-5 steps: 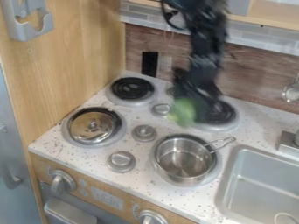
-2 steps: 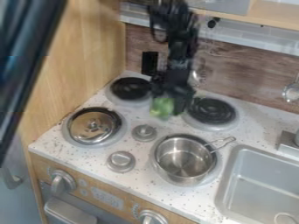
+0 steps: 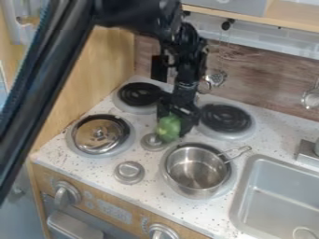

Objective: Take the green pepper out of the silver pot.

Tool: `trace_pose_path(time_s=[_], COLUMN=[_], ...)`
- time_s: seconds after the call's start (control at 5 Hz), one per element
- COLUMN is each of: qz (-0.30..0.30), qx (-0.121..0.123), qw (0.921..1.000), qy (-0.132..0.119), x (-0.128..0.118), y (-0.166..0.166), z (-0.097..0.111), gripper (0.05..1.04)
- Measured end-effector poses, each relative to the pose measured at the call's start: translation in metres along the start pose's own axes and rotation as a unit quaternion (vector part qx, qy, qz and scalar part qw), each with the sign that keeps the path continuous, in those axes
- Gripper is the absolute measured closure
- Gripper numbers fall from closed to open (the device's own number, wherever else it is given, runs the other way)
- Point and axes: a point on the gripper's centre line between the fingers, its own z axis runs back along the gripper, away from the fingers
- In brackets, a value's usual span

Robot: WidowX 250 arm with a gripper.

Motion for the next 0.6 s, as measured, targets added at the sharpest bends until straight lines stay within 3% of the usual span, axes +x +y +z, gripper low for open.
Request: trace_pose_path(time_s=[0.4,0.6], qz=[0.008,0.010], qx=[-0.014,-0.017], qw=[0.9998,0.9998], qy=[0.011,-0.005], x=[-0.014,-0.026], y=[-0.001,0.002], z=[-0.008,0.016], gripper=[0.057,0.080])
